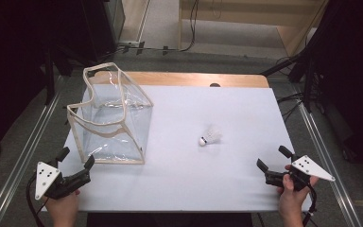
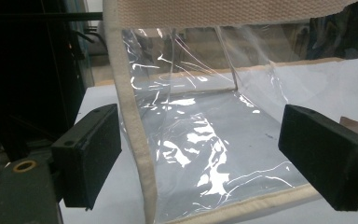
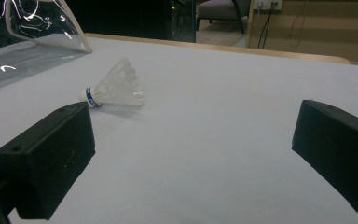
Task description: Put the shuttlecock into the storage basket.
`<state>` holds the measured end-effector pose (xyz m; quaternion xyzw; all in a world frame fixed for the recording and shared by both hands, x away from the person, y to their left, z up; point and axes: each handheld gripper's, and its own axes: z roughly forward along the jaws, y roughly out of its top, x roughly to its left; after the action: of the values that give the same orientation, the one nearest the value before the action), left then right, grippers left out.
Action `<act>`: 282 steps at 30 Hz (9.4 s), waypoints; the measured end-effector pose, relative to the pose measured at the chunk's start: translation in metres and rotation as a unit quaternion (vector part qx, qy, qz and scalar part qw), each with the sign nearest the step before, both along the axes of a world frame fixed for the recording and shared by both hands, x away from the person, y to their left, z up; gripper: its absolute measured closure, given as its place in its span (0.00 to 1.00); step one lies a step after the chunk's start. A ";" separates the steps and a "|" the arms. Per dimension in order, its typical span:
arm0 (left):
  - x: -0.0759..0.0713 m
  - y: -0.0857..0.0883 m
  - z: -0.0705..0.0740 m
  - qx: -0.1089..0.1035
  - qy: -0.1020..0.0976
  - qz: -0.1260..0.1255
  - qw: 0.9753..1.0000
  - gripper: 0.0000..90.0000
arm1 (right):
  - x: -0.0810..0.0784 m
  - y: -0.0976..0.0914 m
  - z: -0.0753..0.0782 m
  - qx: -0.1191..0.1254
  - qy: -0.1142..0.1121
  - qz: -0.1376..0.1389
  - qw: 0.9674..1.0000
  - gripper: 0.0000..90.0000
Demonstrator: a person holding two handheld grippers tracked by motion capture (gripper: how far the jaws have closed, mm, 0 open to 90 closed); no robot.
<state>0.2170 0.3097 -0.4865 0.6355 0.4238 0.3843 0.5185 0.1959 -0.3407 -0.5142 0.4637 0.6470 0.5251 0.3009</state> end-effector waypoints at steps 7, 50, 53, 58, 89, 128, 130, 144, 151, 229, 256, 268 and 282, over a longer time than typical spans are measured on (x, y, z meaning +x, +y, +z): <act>0.000 0.000 0.000 0.001 0.000 0.000 1.000 0.15 | 0.001 0.001 0.000 -0.006 0.002 0.001 1.000 0.00; -0.001 0.000 -0.001 0.002 0.002 0.003 1.000 0.15 | 0.031 0.037 0.029 -0.044 0.042 0.037 0.997 0.04; -0.001 0.000 -0.001 0.001 0.001 0.003 1.000 0.15 | 0.035 0.044 0.031 -0.048 0.044 0.049 0.997 0.15; -0.001 0.000 0.000 -0.001 0.001 0.003 1.000 0.15 | 0.043 0.055 0.033 -0.044 0.060 0.083 0.994 0.33; -0.001 0.001 0.000 -0.002 0.001 0.002 1.000 0.15 | 0.093 0.119 0.008 -0.123 0.185 0.086 0.971 0.97; -0.001 0.001 0.000 -0.008 0.001 0.003 1.000 0.15 | 0.138 0.160 0.010 -0.148 0.184 0.108 0.966 0.97; -0.001 0.001 0.000 -0.008 0.000 0.003 1.000 0.15 | 0.139 0.163 0.011 -0.148 0.181 0.111 0.966 0.97; -0.001 0.002 0.000 -0.009 0.000 0.002 1.000 0.15 | 0.147 0.181 0.014 -0.148 0.171 0.129 0.966 0.97; -0.001 0.002 0.000 -0.009 0.000 0.002 1.000 0.15 | 0.147 0.182 0.015 -0.150 0.168 0.132 0.965 0.97; -0.001 0.002 0.000 -0.008 -0.001 0.001 1.000 0.15 | 0.145 0.224 0.019 -0.156 0.214 0.184 0.947 0.00; -0.002 0.003 0.000 -0.010 -0.003 -0.001 1.000 0.15 | 0.150 0.230 0.006 -0.160 0.226 0.157 0.948 0.69; -0.001 0.003 0.000 -0.012 -0.003 0.000 1.000 0.15 | 0.148 0.227 0.015 -0.143 0.215 0.162 0.952 0.69; -0.001 0.003 0.000 -0.008 -0.003 -0.001 1.000 0.15 | 0.146 0.226 0.032 -0.130 0.189 0.166 0.959 0.69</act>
<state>0.2157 0.3125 -0.4866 0.6308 0.4250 0.3820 0.5250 0.3421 -0.1150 -0.4821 0.3975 0.8225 0.3820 0.1398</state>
